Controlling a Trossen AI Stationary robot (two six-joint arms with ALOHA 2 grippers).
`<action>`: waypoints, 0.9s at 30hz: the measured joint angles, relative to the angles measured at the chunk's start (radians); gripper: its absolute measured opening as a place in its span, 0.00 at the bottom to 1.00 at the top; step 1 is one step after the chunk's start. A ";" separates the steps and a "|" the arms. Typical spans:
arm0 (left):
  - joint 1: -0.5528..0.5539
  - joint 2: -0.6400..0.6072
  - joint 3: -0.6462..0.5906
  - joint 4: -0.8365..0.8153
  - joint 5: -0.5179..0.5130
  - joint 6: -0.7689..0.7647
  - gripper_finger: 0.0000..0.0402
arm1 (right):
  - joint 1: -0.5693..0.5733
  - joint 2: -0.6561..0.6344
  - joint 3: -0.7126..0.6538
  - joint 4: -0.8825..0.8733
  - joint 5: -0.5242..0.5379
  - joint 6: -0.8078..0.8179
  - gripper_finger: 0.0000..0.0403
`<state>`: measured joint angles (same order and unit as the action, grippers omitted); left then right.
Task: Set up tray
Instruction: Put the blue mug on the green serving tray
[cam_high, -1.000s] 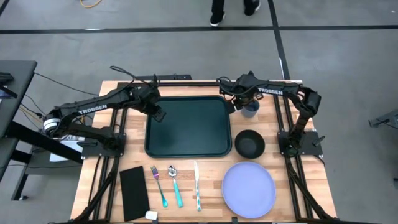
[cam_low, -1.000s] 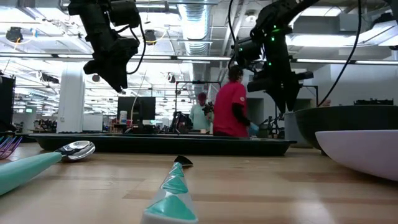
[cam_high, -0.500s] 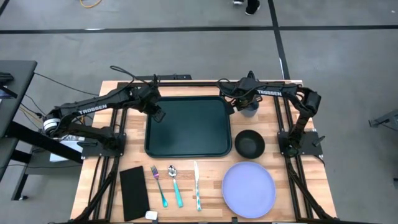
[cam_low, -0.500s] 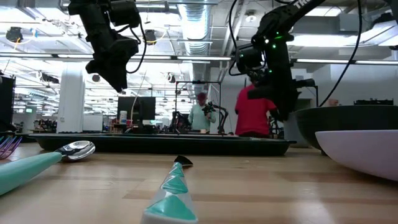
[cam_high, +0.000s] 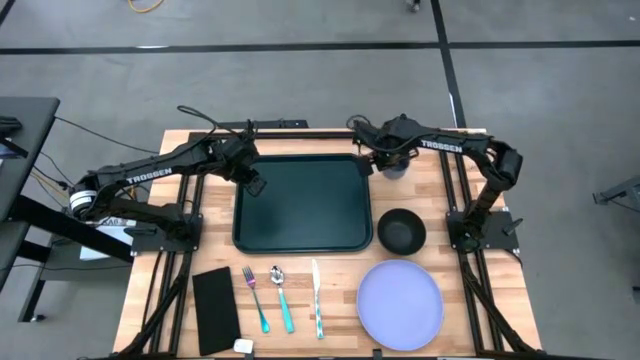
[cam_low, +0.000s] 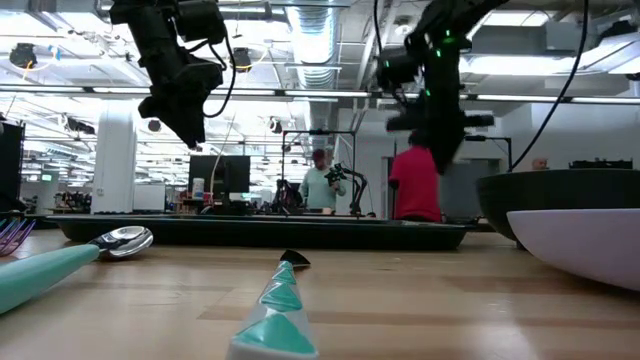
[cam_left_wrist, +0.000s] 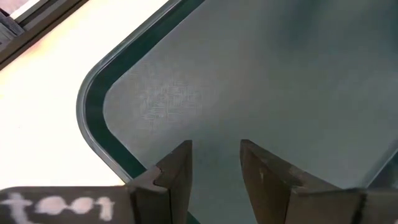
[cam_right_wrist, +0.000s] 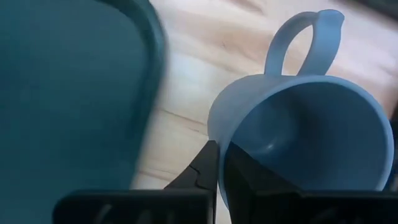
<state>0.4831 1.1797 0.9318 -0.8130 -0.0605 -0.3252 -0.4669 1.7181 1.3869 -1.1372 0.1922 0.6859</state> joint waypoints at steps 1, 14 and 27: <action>0.000 0.000 0.000 0.001 0.000 0.000 0.30 | 0.004 -0.003 0.027 0.009 -0.013 -0.022 0.01; 0.001 0.000 0.000 0.022 0.002 -0.029 0.30 | 0.080 0.167 0.276 0.068 -0.111 -0.164 0.01; 0.001 0.000 0.000 0.023 -0.001 -0.037 0.30 | 0.087 0.372 0.401 0.056 -0.165 -0.234 0.01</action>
<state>0.4839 1.1797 0.9314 -0.7902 -0.0612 -0.3618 -0.3801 2.0904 1.7876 -1.0813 0.0269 0.4523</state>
